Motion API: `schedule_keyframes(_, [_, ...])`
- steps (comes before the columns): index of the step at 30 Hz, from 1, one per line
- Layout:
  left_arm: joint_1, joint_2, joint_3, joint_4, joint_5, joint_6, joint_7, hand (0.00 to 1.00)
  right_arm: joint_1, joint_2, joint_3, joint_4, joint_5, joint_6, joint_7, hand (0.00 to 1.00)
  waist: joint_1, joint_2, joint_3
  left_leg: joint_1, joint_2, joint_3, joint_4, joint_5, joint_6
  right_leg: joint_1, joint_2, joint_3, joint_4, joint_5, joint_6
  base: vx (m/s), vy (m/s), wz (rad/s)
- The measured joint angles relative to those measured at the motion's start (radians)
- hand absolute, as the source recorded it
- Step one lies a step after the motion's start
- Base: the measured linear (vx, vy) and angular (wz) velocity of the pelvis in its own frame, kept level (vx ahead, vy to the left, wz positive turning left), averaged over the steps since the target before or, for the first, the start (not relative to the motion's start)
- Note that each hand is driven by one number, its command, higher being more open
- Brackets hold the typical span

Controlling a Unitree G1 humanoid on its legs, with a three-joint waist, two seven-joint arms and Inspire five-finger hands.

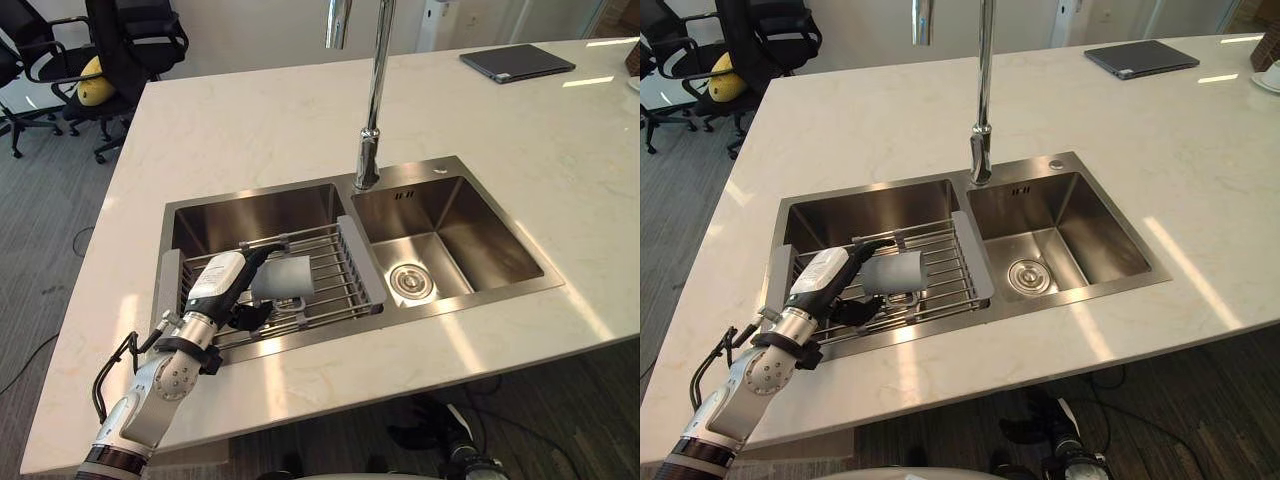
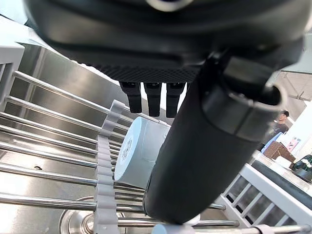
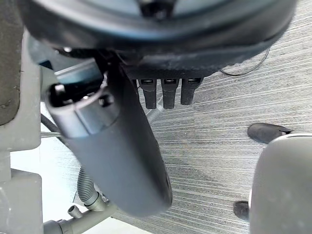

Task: Walk over to the sink, pick up the cup, carry it to the dishwasher, place the cup inside the dishwasher, then close the dishwasher door

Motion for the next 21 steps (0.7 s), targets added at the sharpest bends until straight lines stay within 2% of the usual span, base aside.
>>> schedule_keyframes(8, [-0.004,-0.012,-0.017,0.001,0.052,0.021,0.001,0.9,0.004,0.003,-0.001,0.0,0.0,0.0,-0.001,0.9,-0.013,0.0,-0.003,-0.001,-0.002,0.016,-0.012,0.0,0.001,-0.014,-0.001,0.011,-0.002,0.002,0.001,-0.01,-0.004,-0.05])
schedule_keyframes(17, [-0.055,-0.035,-0.052,0.044,0.099,0.045,0.0,0.9,-0.003,0.021,-0.002,0.0,0.0,0.0,-0.001,0.9,-0.018,0.001,-0.005,-0.008,-0.002,0.021,-0.013,0.001,0.001,-0.024,-0.001,0.016,-0.003,0.004,0.002,-0.01,-0.001,-0.01])
schedule_keyframes(18, [-0.06,-0.035,-0.052,0.045,0.099,0.05,-0.003,0.3,-0.003,0.021,-0.002,0.0,0.0,0.0,-0.001,0.9,-0.018,0.001,-0.005,-0.01,-0.002,0.024,-0.014,0.001,0.001,-0.027,-0.001,0.019,-0.003,0.005,0.003,-0.03,-0.004,-0.05])
schedule_keyframes(21, [-0.079,-0.035,-0.052,0.048,0.099,0.054,-0.004,0.3,-0.003,0.021,-0.003,0.0,0.0,0.001,-0.001,0.9,-0.018,0.001,-0.005,-0.019,-0.003,0.026,-0.014,0.002,0.002,-0.037,-0.001,0.021,-0.003,0.007,0.003,-0.01,-0.002,-0.02])
